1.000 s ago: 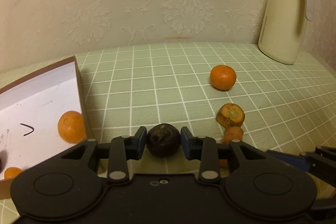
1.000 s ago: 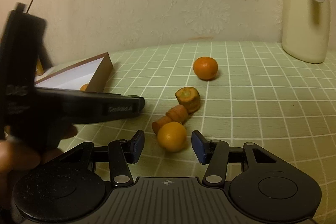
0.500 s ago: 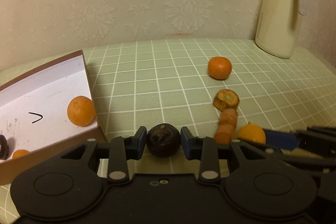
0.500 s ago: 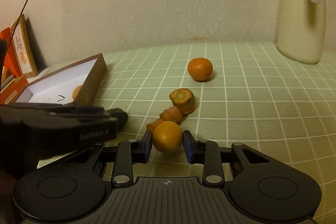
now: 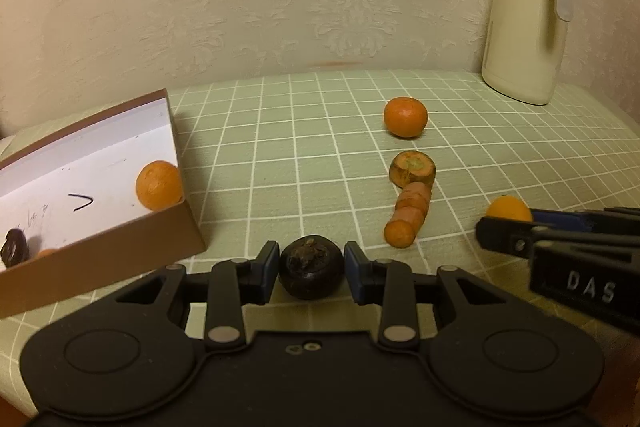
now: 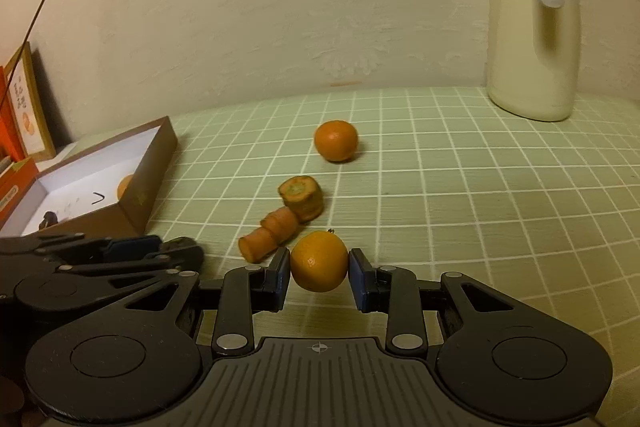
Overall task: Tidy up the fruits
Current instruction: 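Carry the dark fruit and tangerine in both tools over the white box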
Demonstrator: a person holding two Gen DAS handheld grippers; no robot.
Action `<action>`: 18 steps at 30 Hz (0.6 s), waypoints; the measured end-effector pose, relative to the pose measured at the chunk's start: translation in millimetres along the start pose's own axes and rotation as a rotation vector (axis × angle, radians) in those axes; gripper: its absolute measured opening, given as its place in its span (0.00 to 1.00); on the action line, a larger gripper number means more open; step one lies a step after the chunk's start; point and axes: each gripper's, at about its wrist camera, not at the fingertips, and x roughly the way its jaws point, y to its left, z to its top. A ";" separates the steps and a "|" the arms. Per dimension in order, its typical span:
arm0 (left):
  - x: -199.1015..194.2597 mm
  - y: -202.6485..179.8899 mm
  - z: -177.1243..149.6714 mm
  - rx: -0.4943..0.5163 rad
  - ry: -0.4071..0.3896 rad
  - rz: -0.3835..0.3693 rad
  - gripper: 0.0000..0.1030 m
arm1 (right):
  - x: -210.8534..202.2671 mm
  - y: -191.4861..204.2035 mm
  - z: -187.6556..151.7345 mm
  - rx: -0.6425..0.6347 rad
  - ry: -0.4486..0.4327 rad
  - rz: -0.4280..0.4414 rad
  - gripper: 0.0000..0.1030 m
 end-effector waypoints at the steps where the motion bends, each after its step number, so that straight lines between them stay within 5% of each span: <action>1: -0.7 -0.1 -0.7 -0.003 -0.001 0.003 0.25 | -1.4 -1.5 0.3 0.004 -0.002 -0.002 0.31; 18: -27.6 3.4 -10.3 -0.057 -0.053 0.047 0.25 | -20.3 0.1 6.7 0.026 -0.056 -0.009 0.31</action>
